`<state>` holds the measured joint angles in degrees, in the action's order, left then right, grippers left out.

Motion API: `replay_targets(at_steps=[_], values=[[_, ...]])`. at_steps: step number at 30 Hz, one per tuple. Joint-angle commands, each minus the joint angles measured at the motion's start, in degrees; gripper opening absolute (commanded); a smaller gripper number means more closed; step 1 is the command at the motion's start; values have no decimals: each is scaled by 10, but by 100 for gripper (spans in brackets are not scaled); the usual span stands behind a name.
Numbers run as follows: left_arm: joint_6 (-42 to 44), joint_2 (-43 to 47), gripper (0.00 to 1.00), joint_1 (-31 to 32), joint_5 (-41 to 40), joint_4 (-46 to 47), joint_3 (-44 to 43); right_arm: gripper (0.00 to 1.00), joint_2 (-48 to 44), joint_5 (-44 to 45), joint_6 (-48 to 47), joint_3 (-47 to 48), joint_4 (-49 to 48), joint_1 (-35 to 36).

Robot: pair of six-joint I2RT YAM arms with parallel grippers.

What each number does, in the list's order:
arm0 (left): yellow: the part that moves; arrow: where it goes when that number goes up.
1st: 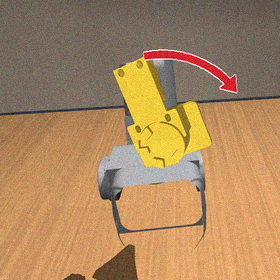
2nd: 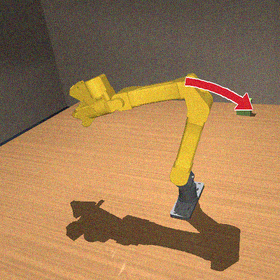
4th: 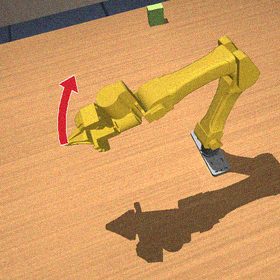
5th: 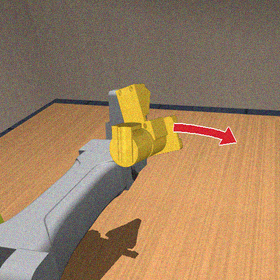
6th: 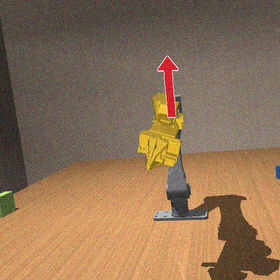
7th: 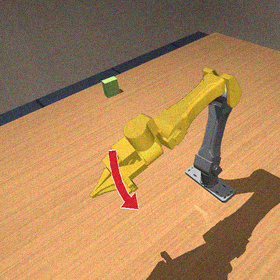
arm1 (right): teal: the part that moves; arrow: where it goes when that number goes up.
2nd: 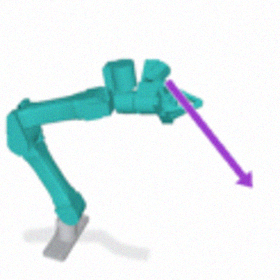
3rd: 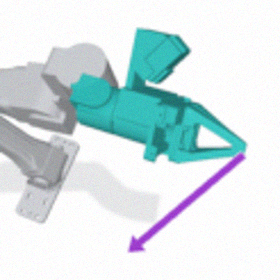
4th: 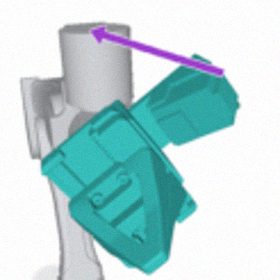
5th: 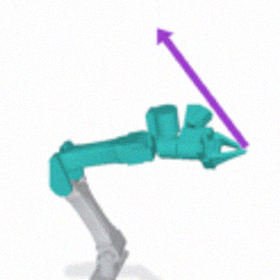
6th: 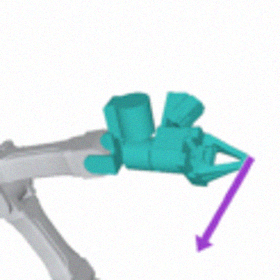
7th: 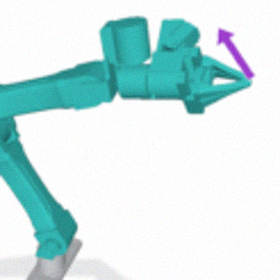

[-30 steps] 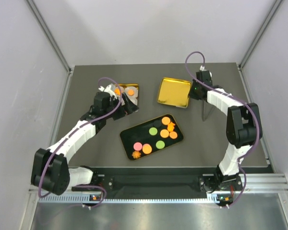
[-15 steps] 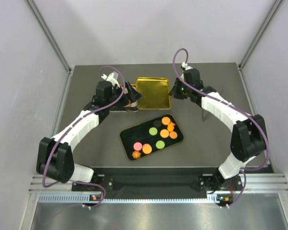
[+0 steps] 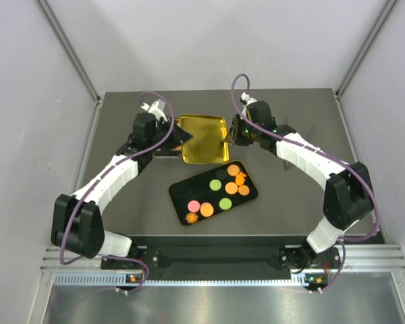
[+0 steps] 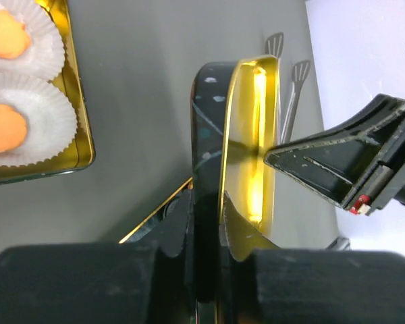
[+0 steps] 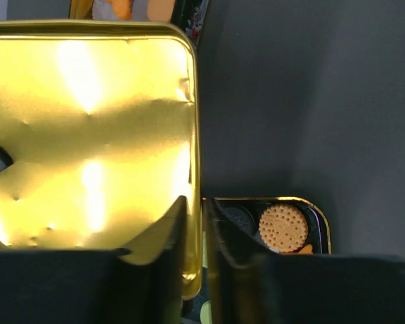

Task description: Pack the cookies

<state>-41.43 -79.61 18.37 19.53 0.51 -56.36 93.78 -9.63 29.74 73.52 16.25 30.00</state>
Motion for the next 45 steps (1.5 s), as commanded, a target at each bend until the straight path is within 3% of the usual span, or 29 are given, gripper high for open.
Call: replay_targets(at_steps=[1,3,4,7,10,16,22,32,38,45], values=[[6,15,0,-1,5,12,-20,26,-38,2,-34,15,-26,20],[7,17,0,-5,-2,-3,-29,40,-49,43,-78,11,-27,36],[7,16,0,-13,-5,-50,-45,53,-68,91,-96,1,-29,44],[2,-1,0,-39,5,-106,-87,72,-118,180,-178,-36,-64,96],[-11,-11,0,-65,33,-147,-109,83,-165,206,-267,-87,-124,156],[-28,-40,0,-85,88,-180,-126,87,-192,294,-462,-149,-206,305],[-47,-36,0,-91,116,-158,-104,88,-125,345,-568,-130,-231,364],[-46,-27,0,-98,135,-162,-92,86,-28,411,-687,-104,-300,368],[-46,-16,0,-103,143,-162,-85,73,27,435,-748,-70,-336,365],[-46,-8,0,-108,151,-167,-82,47,56,447,-782,-62,-364,363]])
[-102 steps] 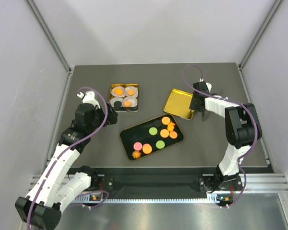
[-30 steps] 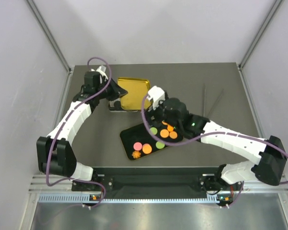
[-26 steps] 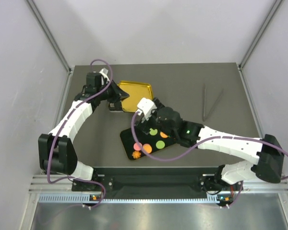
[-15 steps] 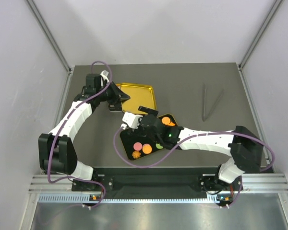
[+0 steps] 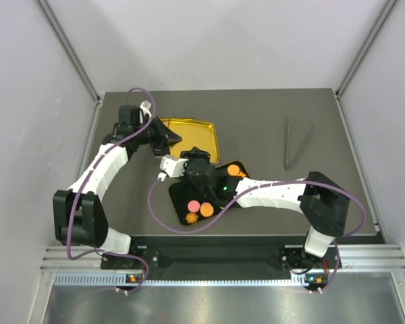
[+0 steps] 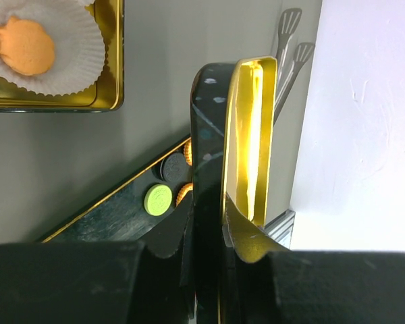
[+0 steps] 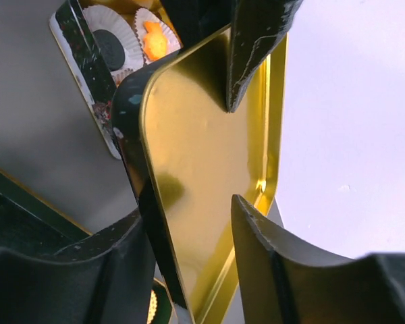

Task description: Pack the cookies

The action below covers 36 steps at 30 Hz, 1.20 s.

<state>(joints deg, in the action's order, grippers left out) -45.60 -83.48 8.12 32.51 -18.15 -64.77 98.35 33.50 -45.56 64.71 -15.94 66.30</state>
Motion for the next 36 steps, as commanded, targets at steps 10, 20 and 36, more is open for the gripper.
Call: replay_targets(at_steps=[10,20,36], values=[[-7,40,18,-11,24,42,2,1,2,29,-32,27,-62,-13],[-34,43,87,-42,-138,116,-6,0,-35,-3,41,46,35,-22],[-22,73,92,-148,-194,211,-35,0,138,-614,516,489,349,-267]])
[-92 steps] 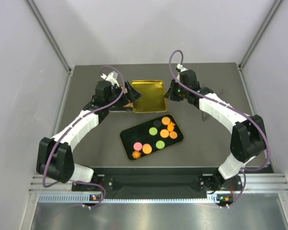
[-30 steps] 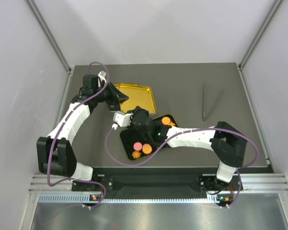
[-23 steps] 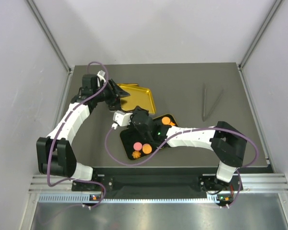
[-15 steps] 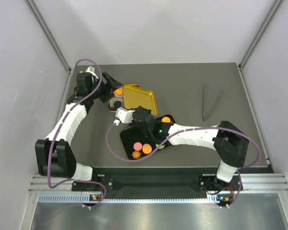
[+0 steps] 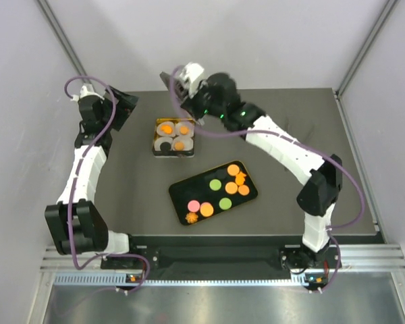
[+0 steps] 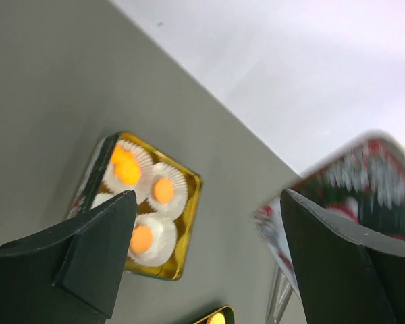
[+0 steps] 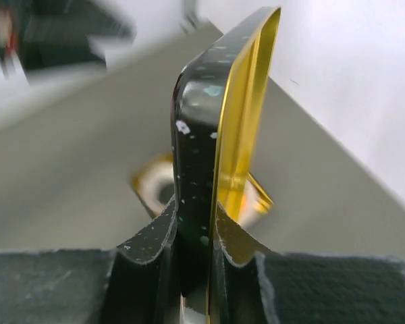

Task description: Pack the cookies

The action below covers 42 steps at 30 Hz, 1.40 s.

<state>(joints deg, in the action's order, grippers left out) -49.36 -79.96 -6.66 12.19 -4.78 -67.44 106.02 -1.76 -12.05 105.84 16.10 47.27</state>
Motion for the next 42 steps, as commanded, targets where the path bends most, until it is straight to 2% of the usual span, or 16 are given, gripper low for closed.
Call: replay_targets(at_steps=[1,4,6,8,9,10,13,15,25,42], values=[[16,39,92,-1,15,85,-3,0,80,-302,261,93,6,-92],[21,35,93,-1,33,106,13,0,132,-402,410,103,-120,-125],[37,24,93,-1,33,97,15,0,173,-435,467,112,-176,-130],[59,15,93,-1,33,91,15,0,212,-466,575,105,-284,-133],[64,11,93,-1,34,89,14,0,225,-475,615,100,-327,-133],[73,8,93,-1,37,88,16,0,237,-480,690,89,-411,-133],[85,-12,93,-1,41,83,20,0,303,-484,813,90,-529,-135],[93,-22,93,0,34,77,20,0,330,-485,886,96,-575,-138],[124,-90,93,10,-26,29,23,0,395,-454,943,104,-593,-146],[105,-201,91,17,-6,97,16,0,444,-389,927,99,-578,-147]])
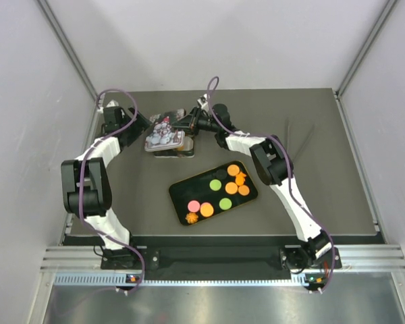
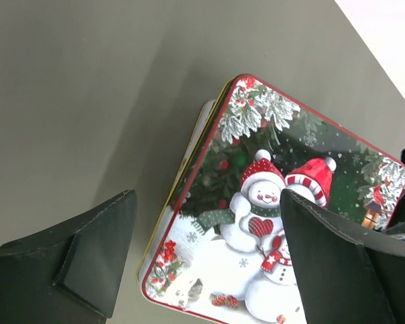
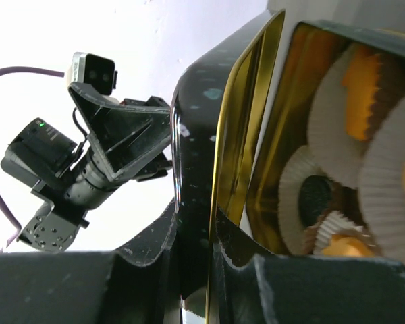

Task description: Pack the cookies

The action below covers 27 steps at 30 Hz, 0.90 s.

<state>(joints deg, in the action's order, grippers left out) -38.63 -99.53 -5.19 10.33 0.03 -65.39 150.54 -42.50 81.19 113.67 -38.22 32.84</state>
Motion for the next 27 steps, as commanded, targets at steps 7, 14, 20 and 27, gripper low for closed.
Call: replay_targets(at_steps=[7,14,20,27], values=[[-5,-35,91,21,16,59,-5,0,1,31,-1,-11,-48,-10],[-1,-44,90,34,13,59,-6,0,1,35,25,-40,-92,-21],[6,-46,90,43,4,42,-13,2,1,33,55,-61,-138,-25],[40,-66,89,65,-42,-30,-57,7,-14,34,68,-101,-174,-30]])
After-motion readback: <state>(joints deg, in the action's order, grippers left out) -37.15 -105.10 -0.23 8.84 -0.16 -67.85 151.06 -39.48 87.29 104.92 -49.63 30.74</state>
